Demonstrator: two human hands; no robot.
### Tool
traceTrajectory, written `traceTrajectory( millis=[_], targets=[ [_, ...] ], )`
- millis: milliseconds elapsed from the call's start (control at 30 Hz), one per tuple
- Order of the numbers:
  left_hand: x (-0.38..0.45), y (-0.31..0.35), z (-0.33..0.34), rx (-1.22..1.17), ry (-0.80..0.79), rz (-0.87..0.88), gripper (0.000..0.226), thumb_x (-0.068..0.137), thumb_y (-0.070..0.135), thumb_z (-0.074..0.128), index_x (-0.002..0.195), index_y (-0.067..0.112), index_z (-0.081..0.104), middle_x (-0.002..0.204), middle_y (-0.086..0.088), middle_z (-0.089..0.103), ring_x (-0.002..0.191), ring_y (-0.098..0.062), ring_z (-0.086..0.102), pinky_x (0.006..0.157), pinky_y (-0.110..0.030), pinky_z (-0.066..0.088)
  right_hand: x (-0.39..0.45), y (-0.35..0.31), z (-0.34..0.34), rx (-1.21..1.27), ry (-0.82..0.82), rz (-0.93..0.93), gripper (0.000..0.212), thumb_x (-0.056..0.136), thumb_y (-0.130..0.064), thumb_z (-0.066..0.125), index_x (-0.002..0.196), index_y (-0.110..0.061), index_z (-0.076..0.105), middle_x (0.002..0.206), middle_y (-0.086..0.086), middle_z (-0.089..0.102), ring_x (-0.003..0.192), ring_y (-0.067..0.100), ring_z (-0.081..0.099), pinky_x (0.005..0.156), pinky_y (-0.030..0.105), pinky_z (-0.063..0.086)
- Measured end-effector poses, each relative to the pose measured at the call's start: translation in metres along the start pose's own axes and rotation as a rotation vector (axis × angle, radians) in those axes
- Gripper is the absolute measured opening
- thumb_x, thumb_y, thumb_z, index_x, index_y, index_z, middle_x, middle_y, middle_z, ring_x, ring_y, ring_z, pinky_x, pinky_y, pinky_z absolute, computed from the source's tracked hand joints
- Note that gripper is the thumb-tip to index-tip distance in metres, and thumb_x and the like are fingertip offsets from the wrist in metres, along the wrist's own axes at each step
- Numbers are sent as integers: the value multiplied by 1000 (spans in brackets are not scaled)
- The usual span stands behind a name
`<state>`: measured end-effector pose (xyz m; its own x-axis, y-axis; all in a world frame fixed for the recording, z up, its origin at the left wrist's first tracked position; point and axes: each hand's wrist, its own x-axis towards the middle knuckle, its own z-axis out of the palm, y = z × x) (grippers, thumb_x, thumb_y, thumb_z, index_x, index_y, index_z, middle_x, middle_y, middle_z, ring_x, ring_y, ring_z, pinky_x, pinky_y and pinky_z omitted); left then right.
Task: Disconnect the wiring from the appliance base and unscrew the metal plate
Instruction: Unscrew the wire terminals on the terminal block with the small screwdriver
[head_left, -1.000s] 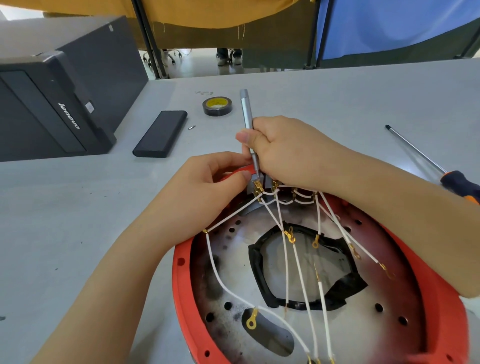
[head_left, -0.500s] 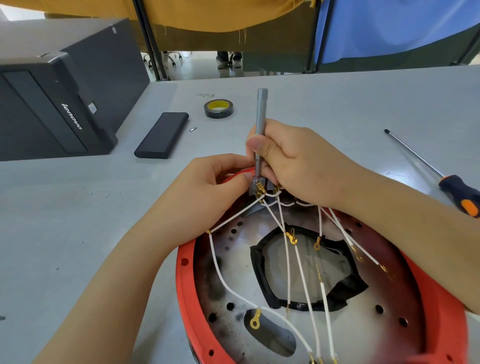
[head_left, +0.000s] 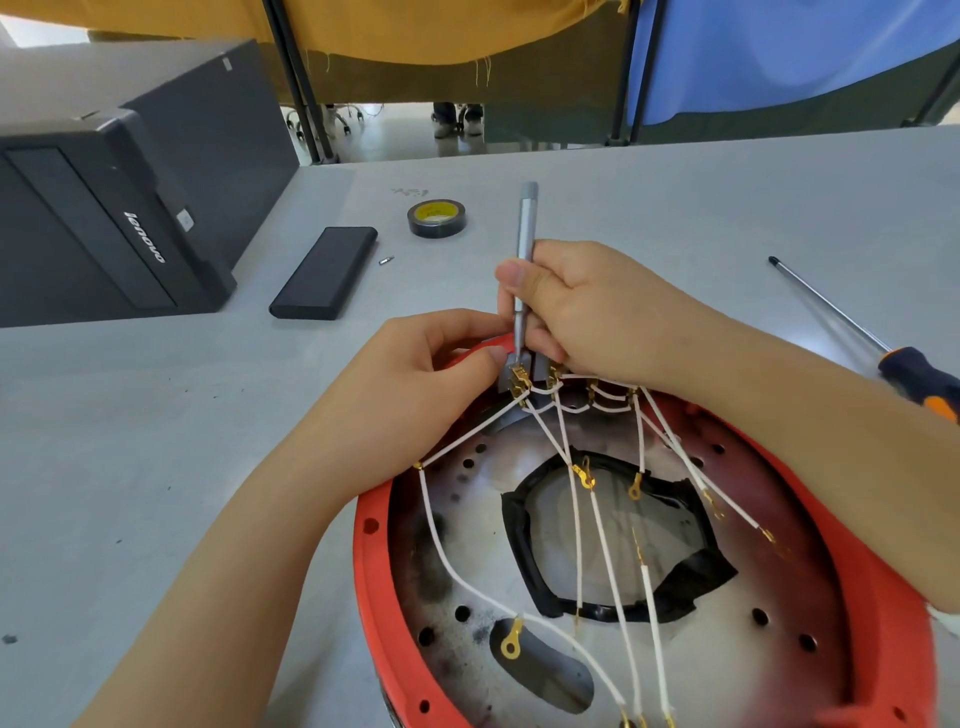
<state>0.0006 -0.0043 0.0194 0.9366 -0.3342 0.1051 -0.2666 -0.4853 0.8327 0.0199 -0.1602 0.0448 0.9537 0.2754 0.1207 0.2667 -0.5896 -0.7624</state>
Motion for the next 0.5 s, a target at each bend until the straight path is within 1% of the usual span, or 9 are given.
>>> traceTrajectory(
  millis=[67,133,200,300,367,400,433,500],
  targets=[
    [0,-1,0,-8,8,-8,20,92,28,55,100,41,68,87,26,69,80,9,62,64,2,38,-5,0,-5,238,46,10,31,103,-26,34,79,-13,51,44,-3,43,29,3,36,36,13,30],
    [0,0,0,4,14,-9,21,92,27,55,100,41,67,87,27,68,80,11,62,63,3,37,-8,-2,-11,384,68,20,31,103,-25,33,81,-11,49,49,4,39,28,3,30,32,13,27],
    [-1,1,0,11,17,-16,21,92,27,55,100,41,67,86,26,69,80,9,62,62,3,38,-9,-3,-15,391,36,17,31,102,-26,37,80,-10,52,50,5,41,28,4,30,32,14,27],
    [-2,1,0,20,33,-33,21,92,28,55,103,41,69,86,17,72,81,-1,64,62,1,41,-16,-3,-21,332,-29,9,30,98,-26,48,77,-8,59,48,2,50,28,6,33,32,15,28],
    [-3,2,0,24,50,-46,21,92,28,55,100,42,68,86,13,72,83,-11,64,61,-1,40,-24,1,-24,293,-39,-13,23,96,-28,52,83,-11,59,50,1,59,28,8,36,32,17,30],
    [-4,2,-1,25,55,-53,21,92,27,55,99,43,67,86,15,71,83,-12,63,60,-1,40,-27,4,-24,271,-32,-24,17,96,-29,52,88,-14,57,55,2,63,28,10,38,33,18,32],
    [-5,2,-1,30,53,-57,21,92,27,55,98,43,67,86,19,70,82,-10,63,60,-1,40,-30,9,-25,253,-17,-28,13,96,-29,52,92,-18,55,60,3,67,29,11,41,34,19,34],
    [-8,3,-3,68,30,-63,20,92,28,54,100,43,65,89,23,69,81,2,63,67,-3,44,-34,17,-24,258,23,-22,9,97,-29,51,93,-21,51,66,3,69,32,15,47,37,17,36]
  ],
)
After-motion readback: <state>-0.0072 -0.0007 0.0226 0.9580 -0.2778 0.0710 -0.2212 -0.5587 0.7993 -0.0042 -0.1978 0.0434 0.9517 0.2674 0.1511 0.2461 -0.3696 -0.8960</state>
